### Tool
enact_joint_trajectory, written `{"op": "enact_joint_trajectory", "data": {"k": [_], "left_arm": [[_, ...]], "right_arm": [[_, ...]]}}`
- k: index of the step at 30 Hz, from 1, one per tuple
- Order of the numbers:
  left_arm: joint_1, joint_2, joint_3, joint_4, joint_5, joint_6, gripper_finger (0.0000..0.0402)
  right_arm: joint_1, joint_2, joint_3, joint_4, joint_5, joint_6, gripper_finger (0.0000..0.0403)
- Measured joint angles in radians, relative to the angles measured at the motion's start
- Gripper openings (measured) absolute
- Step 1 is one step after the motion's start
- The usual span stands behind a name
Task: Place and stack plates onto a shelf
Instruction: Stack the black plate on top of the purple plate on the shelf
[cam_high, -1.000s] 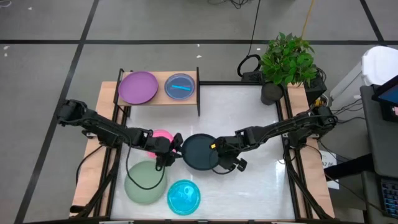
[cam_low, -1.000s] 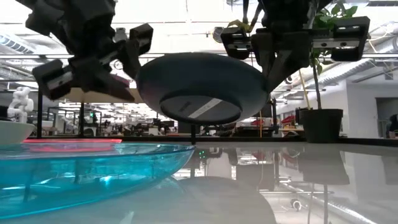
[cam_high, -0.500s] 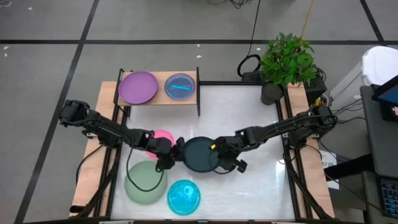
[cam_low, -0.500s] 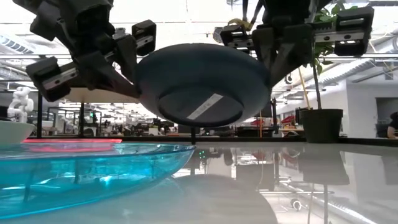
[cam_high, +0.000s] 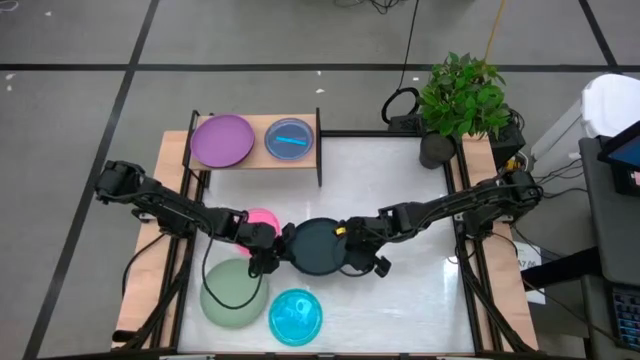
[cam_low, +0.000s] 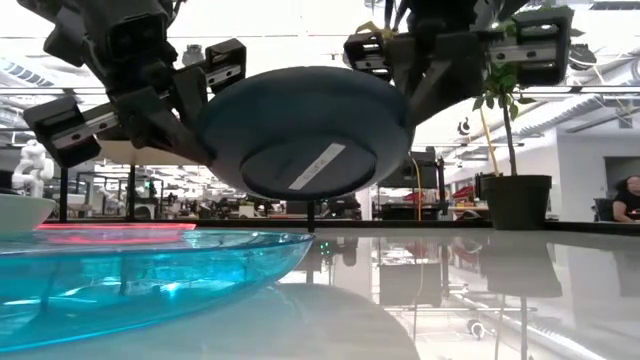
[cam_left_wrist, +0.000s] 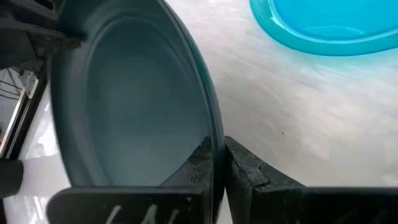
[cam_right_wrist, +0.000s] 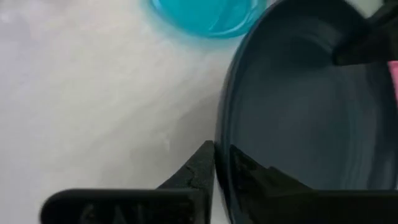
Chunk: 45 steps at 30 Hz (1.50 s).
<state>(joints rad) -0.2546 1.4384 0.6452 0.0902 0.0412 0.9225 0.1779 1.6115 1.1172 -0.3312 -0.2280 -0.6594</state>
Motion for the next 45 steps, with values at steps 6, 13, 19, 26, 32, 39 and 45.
{"op": "enact_joint_trajectory", "data": {"k": [6,13,19,26,32,39,45], "left_arm": [[0.0,0.0,0.0,0.016,-0.002,-0.001,0.002],[0.003,-0.002,0.006,0.046,-0.029,-0.052,0.002],[0.001,-0.007,0.028,0.046,-0.023,-0.097,0.002],[0.001,-0.007,0.146,-0.112,-0.042,-0.121,0.0019],[0.006,-0.008,0.254,-0.279,-0.106,-0.12,0.0019],[-0.001,-0.008,0.388,-0.516,-0.21,-0.141,0.0019],[-0.001,-0.007,0.501,-0.694,-0.289,-0.181,0.0019]], "right_arm": [[-0.001,0.0,0.0,0.081,-0.017,0.107,0.0103],[-0.003,-0.003,0.002,0.274,-0.019,0.319,0.0188],[-0.004,-0.058,0.002,0.36,0.087,0.431,0.0229],[0.001,-0.171,0.002,0.307,0.134,0.532,0.0235],[0.04,-0.27,-0.009,0.261,0.269,0.597,0.0235],[0.119,-0.37,-0.113,0.25,0.509,0.644,0.0235],[0.158,-0.429,-0.224,0.264,0.599,0.749,0.0235]]}}
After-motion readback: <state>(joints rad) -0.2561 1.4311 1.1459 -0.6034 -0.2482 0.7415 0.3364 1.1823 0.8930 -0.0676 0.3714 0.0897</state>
